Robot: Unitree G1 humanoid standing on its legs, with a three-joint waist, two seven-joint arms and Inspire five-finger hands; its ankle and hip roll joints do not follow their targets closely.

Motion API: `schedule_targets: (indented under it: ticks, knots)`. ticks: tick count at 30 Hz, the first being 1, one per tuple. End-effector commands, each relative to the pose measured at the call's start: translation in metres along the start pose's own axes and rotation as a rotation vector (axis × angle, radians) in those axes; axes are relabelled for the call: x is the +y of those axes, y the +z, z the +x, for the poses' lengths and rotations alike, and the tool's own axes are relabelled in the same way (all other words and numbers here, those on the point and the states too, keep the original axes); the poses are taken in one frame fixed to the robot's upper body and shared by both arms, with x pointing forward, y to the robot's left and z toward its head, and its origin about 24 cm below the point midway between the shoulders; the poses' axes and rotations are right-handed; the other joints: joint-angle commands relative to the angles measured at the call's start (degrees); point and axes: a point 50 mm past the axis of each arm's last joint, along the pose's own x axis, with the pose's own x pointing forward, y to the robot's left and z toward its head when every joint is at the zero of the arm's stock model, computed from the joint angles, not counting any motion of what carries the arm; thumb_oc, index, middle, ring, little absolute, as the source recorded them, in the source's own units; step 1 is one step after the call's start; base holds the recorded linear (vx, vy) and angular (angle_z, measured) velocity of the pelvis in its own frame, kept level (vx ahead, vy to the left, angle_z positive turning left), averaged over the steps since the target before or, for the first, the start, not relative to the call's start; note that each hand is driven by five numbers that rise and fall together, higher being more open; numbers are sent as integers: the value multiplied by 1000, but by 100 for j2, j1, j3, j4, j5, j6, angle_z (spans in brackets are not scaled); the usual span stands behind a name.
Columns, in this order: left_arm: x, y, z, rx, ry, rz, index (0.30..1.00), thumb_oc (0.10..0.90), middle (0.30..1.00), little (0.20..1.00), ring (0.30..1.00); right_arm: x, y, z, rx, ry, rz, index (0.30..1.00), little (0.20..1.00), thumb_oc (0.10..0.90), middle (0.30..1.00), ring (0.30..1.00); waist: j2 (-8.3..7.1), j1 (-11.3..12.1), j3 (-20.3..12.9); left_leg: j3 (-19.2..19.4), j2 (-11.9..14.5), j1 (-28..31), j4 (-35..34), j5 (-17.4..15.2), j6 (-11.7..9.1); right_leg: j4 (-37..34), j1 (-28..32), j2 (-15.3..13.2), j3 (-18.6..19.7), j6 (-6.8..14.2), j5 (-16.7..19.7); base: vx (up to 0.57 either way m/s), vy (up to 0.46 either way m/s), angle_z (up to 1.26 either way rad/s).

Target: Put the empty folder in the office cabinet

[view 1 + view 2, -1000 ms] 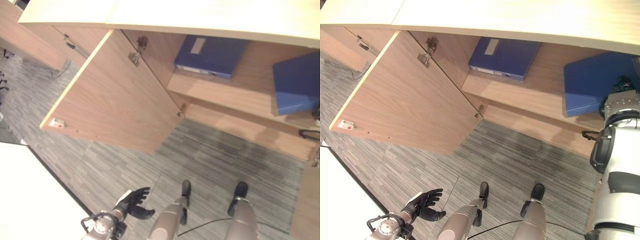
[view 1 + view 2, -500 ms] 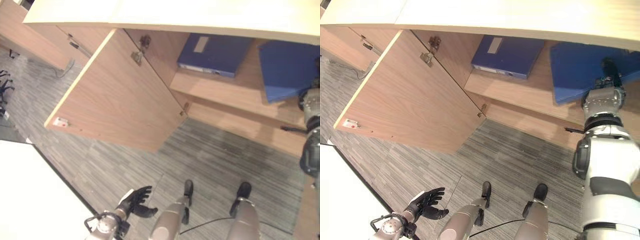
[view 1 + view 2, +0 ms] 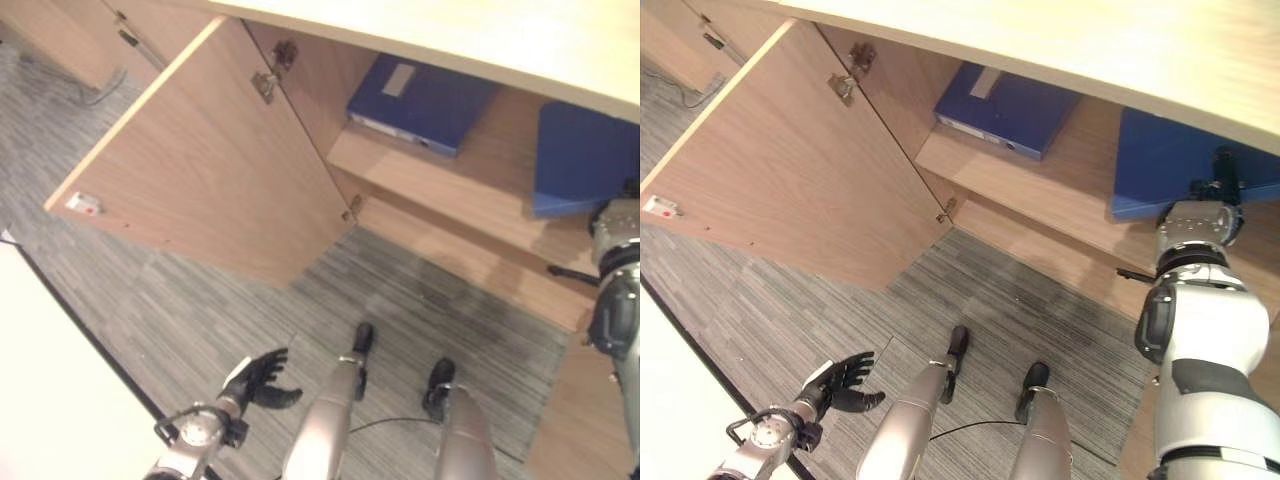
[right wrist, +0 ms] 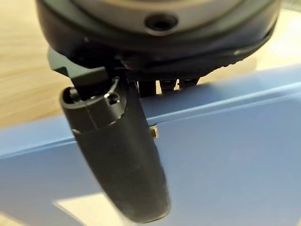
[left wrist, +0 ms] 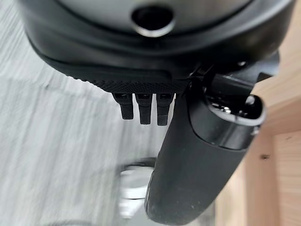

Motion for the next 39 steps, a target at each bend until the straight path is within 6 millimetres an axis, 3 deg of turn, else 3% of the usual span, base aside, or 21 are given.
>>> schedule_targets:
  ticks: [1,3,5,6,7,8,9,10,11,12,13,14,15,18,23,24,26,28,31,39]
  knots:
    - [32,-14,-20,37,87,45,900,800,900,900,900,40,43,-10,-138,231,63,900,900,800,900,900,-1,259,-224,120,-49,36,640,868,349,-1263,1394,-25,818,598,-722,266,59,-114]
    - [34,-14,-22,44,83,54,900,800,900,900,900,35,44,-7,-138,224,57,900,900,800,900,900,-59,280,-306,53,-93,119,716,987,411,-1405,1569,-25,885,643,-773,284,77,-71]
    - [39,-10,-23,38,74,81,900,800,900,900,900,24,43,-2,-136,211,49,900,900,800,900,900,-234,320,-404,102,-164,123,813,911,498,-1405,1752,-80,901,745,-675,330,-16,-46]
    - [44,-9,-24,40,77,99,900,800,900,900,900,20,44,1,-134,205,41,900,900,800,900,900,-366,299,-388,135,-278,188,952,731,550,-1121,1704,-195,870,919,-527,182,-25,-48]
    - [45,-9,-25,40,78,100,900,800,900,900,900,19,44,1,-133,205,43,900,900,800,900,900,-355,318,-387,141,-265,172,963,761,568,-1103,1680,-186,878,943,-497,145,170,-42]
    - [56,0,-24,7,128,73,900,800,900,900,900,24,33,-3,-97,221,31,900,900,800,900,900,-276,233,-203,137,-275,421,1085,542,723,139,976,-362,713,1404,434,5,194,-10]
    - [56,1,-24,2,130,68,900,800,900,900,900,27,33,-4,-97,227,31,900,900,800,900,900,-236,268,-197,160,-222,372,1071,613,738,215,861,-321,756,1418,498,114,277,-40]
    - [57,4,-25,-17,132,73,900,800,900,900,900,38,27,-9,-70,253,21,900,900,800,900,900,-48,206,-133,222,-54,590,1076,521,835,635,308,-499,583,1558,740,155,105,-73]
    - [52,7,-22,-33,123,49,900,800,900,900,900,46,19,-15,-50,271,19,900,900,800,900,900,2,155,-88,325,18,804,994,345,770,191,-58,-940,431,1348,441,325,-49,-94]
    - [51,6,-20,-35,135,29,900,800,900,900,900,46,19,-15,-64,262,4,900,900,800,900,900,-49,61,-92,361,65,914,948,243,659,-862,-42,-1170,393,1275,553,312,-289,-54]
    - [63,-11,-32,39,224,11,900,800,900,900,900,35,36,-7,-134,160,-157,900,900,800,900,900,-111,104,-153,438,85,926,1010,128,534,-1651,102,-1306,516,1276,603,241,-328,5]
    - [60,-10,-29,51,163,72,900,800,900,900,900,47,33,-13,-124,234,-108,900,900,800,900,900,-45,-42,-128,295,17,880,1059,80,566,-1992,116,-1173,877,1315,842,150,-182,-9]
    - [53,-1,-23,8,109,77,900,800,900,900,900,46,30,-14,-118,256,-56,900,900,800,900,900,-62,-19,-141,264,-27,904,1089,46,579,-2191,194,-1098,1015,1283,993,77,-48,-13]
    - [55,9,-20,-57,152,-2,900,800,900,900,900,50,41,-13,-107,258,21,900,900,800,900,900,-72,-101,-243,282,-92,889,965,63,572,-2434,203,-1019,1115,1263,1198,40,-9,18]
    - [33,-2,-17,-24,76,10,900,800,900,900,900,59,50,-17,-131,282,26,900,900,800,900,900,67,-101,-396,252,-54,975,698,194,559,-2594,296,-993,1087,1229,1208,37,14,12]
    - [25,32,8,-93,77,25,900,800,900,900,900,71,22,-30,-76,316,-3,900,900,800,900,900,79,-197,-431,280,-29,983,660,188,535,-2613,277,-980,1073,1222,1182,24,41,-9]
    - [22,36,15,-100,86,-25,900,800,900,900,900,78,15,-35,-54,328,-12,900,900,800,900,900,98,-248,-417,298,-14,988,642,189,525,-2640,276,-973,1086,1223,1168,12,20,-2]
    - [11,23,11,-80,66,-43,900,800,900,900,900,68,28,-26,-73,253,-20,900,900,800,900,900,161,-199,-426,299,13,1022,604,143,507,-2674,343,-977,1035,1225,1072,-9,-62,-19]
    - [17,15,4,-47,64,-22,900,800,900,900,900,57,48,-16,-105,199,-59,900,900,800,900,900,236,-135,-439,277,30,1005,623,197,479,-2630,377,-974,961,1210,1074,-20,-50,-3]
    - [20,20,4,-54,57,6,900,800,900,900,900,37,57,-5,-104,83,-80,900,900,800,900,900,312,-179,-337,238,45,937,819,139,443,-2414,366,-971,888,1166,920,-27,-32,7]
